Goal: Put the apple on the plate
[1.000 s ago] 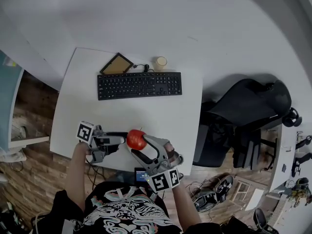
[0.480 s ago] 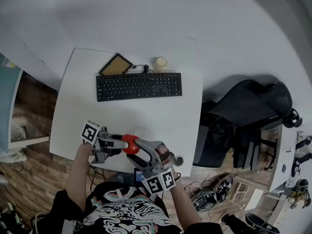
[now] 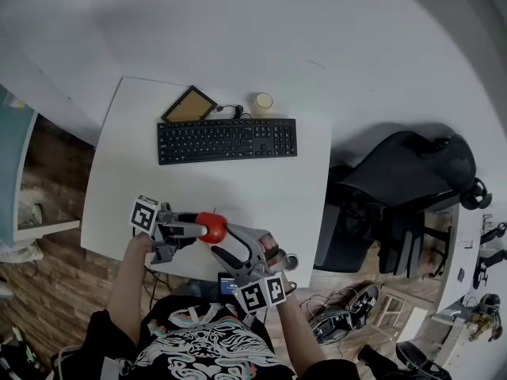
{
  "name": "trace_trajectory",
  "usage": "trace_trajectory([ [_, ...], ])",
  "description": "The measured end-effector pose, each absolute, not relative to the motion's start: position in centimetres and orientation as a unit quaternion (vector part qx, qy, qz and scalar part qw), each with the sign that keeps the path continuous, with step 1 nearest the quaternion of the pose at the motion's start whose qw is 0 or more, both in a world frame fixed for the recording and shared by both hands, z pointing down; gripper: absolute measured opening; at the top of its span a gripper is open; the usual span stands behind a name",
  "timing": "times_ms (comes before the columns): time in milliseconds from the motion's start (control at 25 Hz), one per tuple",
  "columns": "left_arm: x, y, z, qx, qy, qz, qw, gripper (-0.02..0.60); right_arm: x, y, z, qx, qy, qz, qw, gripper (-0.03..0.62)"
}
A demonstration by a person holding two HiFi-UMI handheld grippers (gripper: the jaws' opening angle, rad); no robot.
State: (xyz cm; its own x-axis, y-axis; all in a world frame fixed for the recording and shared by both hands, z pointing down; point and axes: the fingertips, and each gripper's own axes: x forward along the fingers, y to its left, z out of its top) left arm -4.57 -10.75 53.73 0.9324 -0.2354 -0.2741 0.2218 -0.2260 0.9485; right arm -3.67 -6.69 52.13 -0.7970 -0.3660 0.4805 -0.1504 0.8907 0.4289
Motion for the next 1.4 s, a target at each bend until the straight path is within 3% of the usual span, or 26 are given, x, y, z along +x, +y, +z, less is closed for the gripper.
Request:
trace_trajectory([
  [360,-4.2,-12.2,53.8,0.808,-0.059,-0.180,0.558,0.359,0.6,-8.4,53.1,0.226,-0.943,-0.019,0.245,0.314],
  [680,-1.9,-11.7,54.2,0.877,-0.099,-0.121,0.455,0.359,4.2,-9.7,53.7,0.283,-0.922,0.237,0.115,0.314],
  [1040,-0.5,-11.4,54.5,0.926,-0.134,-0.063,0.348,0.359,4.8,-9.5,54.7,0.281,-0.912,0.279,0.106,0.308],
  [1400,0.1,-10.7,55.2,0.952,-0.149,0.001,0.267,0.359,4.9,-10.1,55.2,0.293,-0.891,0.337,0.076,0.173],
])
